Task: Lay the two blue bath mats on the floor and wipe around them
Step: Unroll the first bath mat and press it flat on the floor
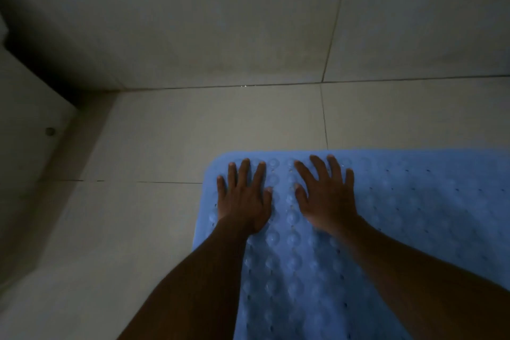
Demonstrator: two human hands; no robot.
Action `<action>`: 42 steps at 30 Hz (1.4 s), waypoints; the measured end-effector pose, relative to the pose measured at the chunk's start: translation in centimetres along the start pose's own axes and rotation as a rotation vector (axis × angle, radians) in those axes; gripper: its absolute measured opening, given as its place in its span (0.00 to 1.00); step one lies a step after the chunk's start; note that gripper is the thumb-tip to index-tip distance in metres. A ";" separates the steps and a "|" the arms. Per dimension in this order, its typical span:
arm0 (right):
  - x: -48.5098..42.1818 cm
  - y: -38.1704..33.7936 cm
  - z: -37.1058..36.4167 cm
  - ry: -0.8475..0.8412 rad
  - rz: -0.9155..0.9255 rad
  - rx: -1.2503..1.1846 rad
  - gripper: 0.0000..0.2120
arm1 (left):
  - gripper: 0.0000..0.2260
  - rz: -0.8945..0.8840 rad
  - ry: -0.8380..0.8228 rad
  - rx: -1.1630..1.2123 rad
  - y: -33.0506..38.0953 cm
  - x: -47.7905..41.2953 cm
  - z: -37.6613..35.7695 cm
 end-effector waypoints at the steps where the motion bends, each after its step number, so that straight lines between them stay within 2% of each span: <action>1: 0.2 0.1 -0.4 0.042 0.003 0.002 0.27 | 0.30 -0.004 0.030 -0.012 -0.1 -0.1 -0.7; 5: 0.7 -0.3 -0.5 0.166 0.077 -0.015 0.27 | 0.32 -0.054 0.142 -0.025 -0.2 -0.1 -1.7; 12: 0.3 -0.2 -0.6 0.110 0.052 -0.005 0.29 | 0.37 -0.009 0.195 0.058 -0.4 -0.1 -1.2; 20: -0.1 0.0 -1.3 0.014 0.031 0.053 0.29 | 0.37 -0.009 0.157 0.018 -1.0 -0.4 -1.7; 34: 0.5 -0.1 -0.6 0.172 0.071 -0.108 0.28 | 0.38 0.023 0.223 0.029 -0.6 0.0 -1.3; 37: 1.0 0.1 -0.6 0.147 0.120 -0.143 0.27 | 0.38 0.040 0.254 0.033 -0.6 0.2 -1.6; 40: 3.7 2.4 -1.0 0.121 0.227 -0.113 0.26 | 0.39 0.078 0.217 0.040 1.1 2.2 -2.6; 42: 6.5 6.3 -0.9 0.092 0.243 -0.083 0.26 | 0.39 0.067 0.173 0.050 4.3 4.7 -3.7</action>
Point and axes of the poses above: each hand's wrist, its own x-axis away from the middle knuckle, its own z-axis out of the back of the hand, y = z × x, the point moved 7 cm from there along -x, towards the middle knuckle, and after that the axes turned 12 degrees about -z, right-handed, at the moved point
